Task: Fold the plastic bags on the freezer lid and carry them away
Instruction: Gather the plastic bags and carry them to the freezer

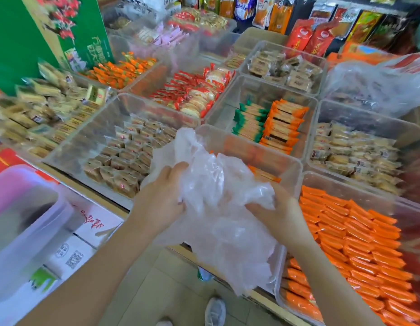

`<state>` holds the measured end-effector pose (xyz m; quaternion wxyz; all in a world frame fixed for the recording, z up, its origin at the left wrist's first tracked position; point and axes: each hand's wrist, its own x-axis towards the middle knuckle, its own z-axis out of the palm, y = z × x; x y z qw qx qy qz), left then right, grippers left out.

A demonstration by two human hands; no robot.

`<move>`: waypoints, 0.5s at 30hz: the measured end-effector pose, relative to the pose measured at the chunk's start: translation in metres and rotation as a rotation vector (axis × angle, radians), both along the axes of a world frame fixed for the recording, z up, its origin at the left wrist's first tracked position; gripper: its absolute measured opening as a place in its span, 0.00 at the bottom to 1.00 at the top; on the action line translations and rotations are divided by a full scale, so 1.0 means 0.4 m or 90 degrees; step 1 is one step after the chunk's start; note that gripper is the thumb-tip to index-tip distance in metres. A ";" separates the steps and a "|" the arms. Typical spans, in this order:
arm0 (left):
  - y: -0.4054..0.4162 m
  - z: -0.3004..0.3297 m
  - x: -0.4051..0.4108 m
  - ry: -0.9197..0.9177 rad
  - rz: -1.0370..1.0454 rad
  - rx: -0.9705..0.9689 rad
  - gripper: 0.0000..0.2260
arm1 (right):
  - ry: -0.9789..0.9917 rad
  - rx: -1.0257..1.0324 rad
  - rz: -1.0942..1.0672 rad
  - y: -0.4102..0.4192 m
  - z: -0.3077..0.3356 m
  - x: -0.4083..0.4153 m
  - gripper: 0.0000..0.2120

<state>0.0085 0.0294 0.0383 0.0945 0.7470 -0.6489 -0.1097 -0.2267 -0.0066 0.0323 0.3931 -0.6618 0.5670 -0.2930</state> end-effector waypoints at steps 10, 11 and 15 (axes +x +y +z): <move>0.043 -0.109 0.022 0.310 -0.034 0.058 0.45 | 0.329 0.084 0.437 0.110 -0.123 0.112 0.61; 0.056 -0.110 0.021 0.354 -0.075 0.061 0.45 | 0.380 0.067 0.454 0.118 -0.139 0.106 0.62; 0.107 -0.139 0.037 0.397 -0.173 0.058 0.44 | 0.454 0.031 0.464 0.127 -0.156 0.080 0.57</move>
